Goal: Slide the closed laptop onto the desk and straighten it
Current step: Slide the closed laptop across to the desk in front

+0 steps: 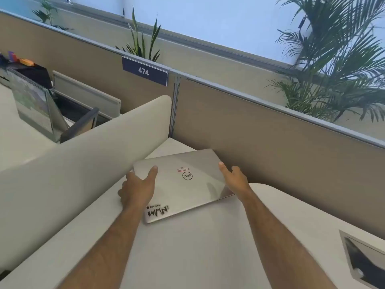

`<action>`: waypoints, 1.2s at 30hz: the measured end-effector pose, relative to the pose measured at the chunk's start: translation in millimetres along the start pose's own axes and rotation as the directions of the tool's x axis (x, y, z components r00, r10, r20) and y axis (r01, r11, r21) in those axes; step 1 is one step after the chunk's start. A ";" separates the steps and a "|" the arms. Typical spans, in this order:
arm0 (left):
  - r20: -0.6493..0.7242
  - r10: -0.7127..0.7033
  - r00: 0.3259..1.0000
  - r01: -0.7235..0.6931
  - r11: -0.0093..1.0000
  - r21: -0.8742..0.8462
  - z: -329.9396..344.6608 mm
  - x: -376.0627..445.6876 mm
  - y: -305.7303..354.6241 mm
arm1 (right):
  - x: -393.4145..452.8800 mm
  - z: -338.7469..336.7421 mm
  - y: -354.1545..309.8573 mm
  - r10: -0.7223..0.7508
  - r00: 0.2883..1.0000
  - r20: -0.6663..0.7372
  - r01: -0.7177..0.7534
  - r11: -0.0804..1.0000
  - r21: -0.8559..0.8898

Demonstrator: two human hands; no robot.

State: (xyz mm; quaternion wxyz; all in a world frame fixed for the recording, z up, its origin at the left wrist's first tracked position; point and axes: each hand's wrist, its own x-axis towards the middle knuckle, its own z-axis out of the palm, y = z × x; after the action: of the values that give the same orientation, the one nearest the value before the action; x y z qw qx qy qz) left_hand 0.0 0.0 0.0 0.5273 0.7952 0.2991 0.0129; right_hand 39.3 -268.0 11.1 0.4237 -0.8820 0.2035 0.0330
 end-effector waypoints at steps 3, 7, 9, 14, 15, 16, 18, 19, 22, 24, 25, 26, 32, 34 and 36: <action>-0.035 0.006 0.999 -0.005 1.000 0.031 10.3 4.3 0.9 | 12.5 7.8 -0.9 0.034 0.999 -0.014 -0.034 0.999 -0.022; -0.061 -0.040 0.997 0.045 0.996 0.082 25.2 3.6 4.9 | 22.8 17.6 -0.7 0.047 0.997 -0.060 -0.049 0.998 -0.043; -0.078 -0.080 0.994 0.085 0.994 0.063 28.7 5.7 6.4 | 25.9 18.1 -1.7 0.080 0.995 -0.059 -0.082 0.996 -0.031; -0.091 -0.160 0.983 0.158 0.987 -0.028 30.4 13.7 4.2 | 34.9 16.2 3.3 0.150 0.989 0.001 -0.150 0.988 0.049; -0.087 -0.170 0.982 0.168 0.985 -0.035 29.5 14.8 3.8 | 35.0 15.4 4.6 0.157 0.988 0.014 -0.157 0.986 0.061; -0.080 -0.186 0.979 0.184 0.982 -0.038 28.1 15.3 3.6 | 34.8 14.2 6.4 0.168 0.985 0.021 -0.169 0.984 0.058; -0.061 -0.203 0.977 0.201 0.979 -0.038 25.2 15.0 3.0 | 33.0 11.2 9.7 0.179 0.984 0.020 -0.180 0.982 0.051; -0.055 -0.209 0.976 0.207 0.978 -0.036 23.7 14.4 3.0 | 31.5 9.4 11.5 0.183 0.983 0.014 -0.183 0.982 0.050; -0.030 -0.209 0.978 0.207 0.977 -0.049 19.9 9.7 3.1 | 23.0 2.5 17.6 0.204 0.979 0.008 -0.204 0.978 0.049; -0.005 -0.186 0.983 0.185 0.981 -0.056 18.5 2.4 2.4 | 15.2 -2.4 22.5 0.216 0.976 0.012 -0.216 0.975 0.053; 0.008 -0.175 0.985 0.175 0.983 -0.052 17.7 -1.8 1.9 | 9.8 -5.5 25.2 0.218 0.976 0.012 -0.218 0.974 0.053; 0.022 -0.168 0.986 0.168 0.985 -0.046 16.8 -6.7 1.5 | 3.7 -9.0 28.2 0.223 0.975 0.008 -0.223 0.973 0.053; 0.081 -0.131 0.988 0.135 0.990 -0.042 6.9 -45.3 3.9 | -37.8 -33.2 51.4 0.256 0.967 -0.012 -0.253 0.961 0.115; 0.102 -0.129 0.986 0.135 0.989 -0.054 3.2 -61.2 4.1 | -53.1 -42.4 57.1 0.267 0.963 -0.030 -0.261 0.956 0.130; 0.125 -0.128 0.984 0.137 0.988 -0.064 -1.2 -77.8 3.6 | -69.0 -52.9 62.1 0.277 0.960 -0.042 -0.270 0.954 0.129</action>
State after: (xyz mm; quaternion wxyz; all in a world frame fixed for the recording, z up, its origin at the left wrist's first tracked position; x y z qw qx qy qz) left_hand -62.6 -38.0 26.5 0.5727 0.7531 0.3182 -0.0596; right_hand -53.9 -320.1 15.3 0.4620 -0.8184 0.3378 0.0525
